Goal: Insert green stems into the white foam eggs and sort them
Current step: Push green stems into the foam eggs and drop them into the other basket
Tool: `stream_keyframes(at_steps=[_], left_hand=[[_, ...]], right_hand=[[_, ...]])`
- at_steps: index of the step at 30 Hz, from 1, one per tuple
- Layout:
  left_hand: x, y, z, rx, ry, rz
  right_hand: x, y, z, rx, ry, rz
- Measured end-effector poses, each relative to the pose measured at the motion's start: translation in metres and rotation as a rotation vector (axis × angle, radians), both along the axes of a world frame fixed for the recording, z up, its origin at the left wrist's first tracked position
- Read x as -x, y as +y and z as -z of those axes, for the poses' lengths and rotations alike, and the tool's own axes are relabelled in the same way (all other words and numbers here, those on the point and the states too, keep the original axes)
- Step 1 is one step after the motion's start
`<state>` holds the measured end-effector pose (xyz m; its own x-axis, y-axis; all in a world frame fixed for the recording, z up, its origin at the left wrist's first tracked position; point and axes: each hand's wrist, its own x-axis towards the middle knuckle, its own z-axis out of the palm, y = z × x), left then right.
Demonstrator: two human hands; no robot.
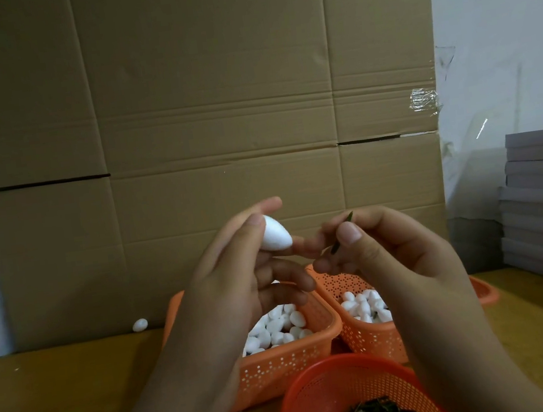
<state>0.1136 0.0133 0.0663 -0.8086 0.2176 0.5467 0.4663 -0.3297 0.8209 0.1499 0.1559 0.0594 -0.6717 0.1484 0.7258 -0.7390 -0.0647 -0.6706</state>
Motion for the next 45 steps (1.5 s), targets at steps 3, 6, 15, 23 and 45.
stream_keyframes(at_steps=[3,6,15,23,45], left_hand=[[0.003,0.000,-0.001,-0.048,-0.041,0.070],[0.003,-0.002,-0.002,-0.093,-0.091,0.141],[0.000,-0.004,-0.007,-0.187,-0.251,0.234],[0.002,-0.007,-0.005,-0.257,-0.238,0.396],[0.000,-0.003,-0.010,-0.360,-0.300,0.326]], right_hand=[[-0.001,-0.001,-0.001,0.003,0.003,-0.001],[-0.001,0.000,-0.001,-0.002,-0.005,-0.018],[0.000,0.000,0.000,0.000,-0.019,-0.021],[0.001,-0.002,0.001,-0.009,-0.031,-0.001],[0.002,-0.002,0.002,-0.012,-0.024,-0.007]])
